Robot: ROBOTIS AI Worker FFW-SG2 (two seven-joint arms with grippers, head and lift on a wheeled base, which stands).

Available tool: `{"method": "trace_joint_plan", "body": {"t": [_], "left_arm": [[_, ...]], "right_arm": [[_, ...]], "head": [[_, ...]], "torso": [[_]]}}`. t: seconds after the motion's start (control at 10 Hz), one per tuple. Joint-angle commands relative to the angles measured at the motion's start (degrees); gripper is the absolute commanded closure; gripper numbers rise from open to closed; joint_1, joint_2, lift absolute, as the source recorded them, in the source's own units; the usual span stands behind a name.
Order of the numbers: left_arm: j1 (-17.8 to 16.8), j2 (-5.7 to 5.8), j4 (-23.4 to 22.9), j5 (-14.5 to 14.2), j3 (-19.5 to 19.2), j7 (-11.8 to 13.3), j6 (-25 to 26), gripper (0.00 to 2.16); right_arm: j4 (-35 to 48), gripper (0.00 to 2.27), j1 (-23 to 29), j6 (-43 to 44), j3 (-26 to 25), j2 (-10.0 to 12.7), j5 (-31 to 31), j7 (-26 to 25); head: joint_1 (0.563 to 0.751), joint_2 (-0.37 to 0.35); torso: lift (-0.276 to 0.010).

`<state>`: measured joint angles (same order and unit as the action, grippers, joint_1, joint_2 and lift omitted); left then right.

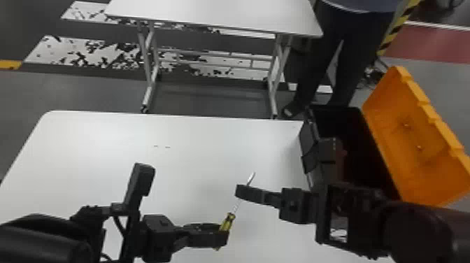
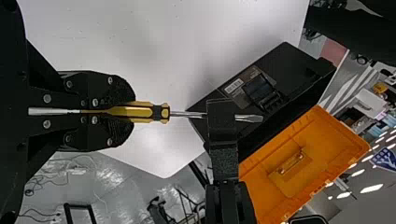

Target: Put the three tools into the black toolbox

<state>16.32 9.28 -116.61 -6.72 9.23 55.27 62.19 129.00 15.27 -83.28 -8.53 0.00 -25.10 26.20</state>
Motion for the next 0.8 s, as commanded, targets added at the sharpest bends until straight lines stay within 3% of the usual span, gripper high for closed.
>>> {"method": "trace_joint_plan", "body": {"t": [0.0, 0.1, 0.7], "left_arm": [[-0.2, -0.05, 0.2, -0.1, -0.1, 0.5, 0.0, 0.49], [-0.3, -0.14, 0.2, -0.1, 0.0, 0.5, 0.2, 0.0], [1.6, 0.48, -0.4, 0.0, -2.0, 1.1, 0.3, 0.06]], "right_arm": [[0.0, 2.24, 0.0, -0.2, 0.0, 0.1, -0.1, -0.4], [0.0, 2.24, 0.0, -0.2, -0.1, 0.1, -0.3, -0.4], [5.0, 2.24, 0.8, -0.4, -2.0, 0.1, 0.6, -2.2]], "head": [[0.695, -0.129], [0.695, -0.132], [0.695, -0.142]], "torso": [[-0.051], [-0.051], [-0.051]]}}
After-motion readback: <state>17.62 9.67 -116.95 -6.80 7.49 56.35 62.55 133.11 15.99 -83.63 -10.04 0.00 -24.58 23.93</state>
